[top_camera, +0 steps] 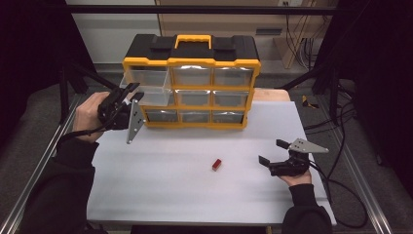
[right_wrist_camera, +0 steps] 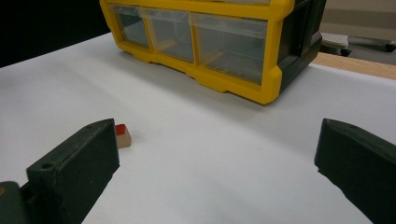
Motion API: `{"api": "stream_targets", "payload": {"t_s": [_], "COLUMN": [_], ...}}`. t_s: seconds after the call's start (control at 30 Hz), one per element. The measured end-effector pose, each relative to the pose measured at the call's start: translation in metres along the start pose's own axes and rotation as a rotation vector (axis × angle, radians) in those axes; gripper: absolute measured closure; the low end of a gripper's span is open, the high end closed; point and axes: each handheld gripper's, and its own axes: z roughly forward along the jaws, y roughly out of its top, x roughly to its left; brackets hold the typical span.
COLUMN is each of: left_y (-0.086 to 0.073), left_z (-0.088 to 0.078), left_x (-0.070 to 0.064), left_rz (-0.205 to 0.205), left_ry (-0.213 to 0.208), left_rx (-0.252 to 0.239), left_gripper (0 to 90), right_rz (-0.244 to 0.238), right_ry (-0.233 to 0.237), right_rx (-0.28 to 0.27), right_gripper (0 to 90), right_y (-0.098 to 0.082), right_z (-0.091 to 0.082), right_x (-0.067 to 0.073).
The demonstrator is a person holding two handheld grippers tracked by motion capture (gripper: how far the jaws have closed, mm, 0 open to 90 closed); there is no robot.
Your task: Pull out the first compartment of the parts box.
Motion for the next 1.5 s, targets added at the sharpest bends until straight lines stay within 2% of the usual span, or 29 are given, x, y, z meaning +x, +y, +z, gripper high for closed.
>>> {"api": "stream_targets", "payload": {"t_s": [0.2,0.23,0.33,0.43,0.63,0.77,0.9,1.1,1.3,1.5], "left_y": [-0.002,-0.003,-0.003,-0.004,-0.006,-0.008,-0.009,-0.012,-0.016,-0.016], "left_z": [-0.001,-0.001,-0.002,-0.003,-0.005,-0.006,-0.007,-0.010,-0.014,-0.019], "left_x": [0.005,0.006,0.009,0.010,0.010,0.007,0.006,0.003,0.000,-0.004], "left_rz": [-0.086,-0.111,-0.184,-0.253,-0.368,-0.428,-0.491,-0.621,-0.708,-0.775], "left_ry": [-0.039,-0.045,-0.064,-0.083,-0.113,-0.106,-0.129,-0.156,-0.180,-0.197], "left_rx": [0.010,0.011,0.016,0.026,0.019,0.013,0.010,-0.018,-0.033,-0.045], "left_gripper": [48.2,48.2,38.8,35.3,25.8,17.7,14.4,8.8,4.4,1.5], "right_rz": [0.000,0.000,0.000,0.001,0.002,0.003,0.004,0.005,0.007,0.007], "right_ry": [-0.001,-0.001,-0.001,0.000,0.001,0.000,0.001,0.000,0.001,0.001], "right_rx": [-0.001,-0.001,-0.001,-0.001,-0.001,-0.001,-0.001,-0.003,-0.004,-0.005], "right_gripper": [0.3,0.3,0.3,0.3,0.3,0.3,0.3,0.3,0.3,0.3], "right_y": [0.000,0.000,0.000,0.000,0.000,0.000,0.000,0.000,0.000,0.000], "right_z": [0.000,0.000,0.000,0.000,0.000,0.000,0.000,0.000,0.000,0.000], "right_x": [0.000,0.000,0.000,0.000,0.000,0.000,0.000,0.000,0.000,0.000]}}
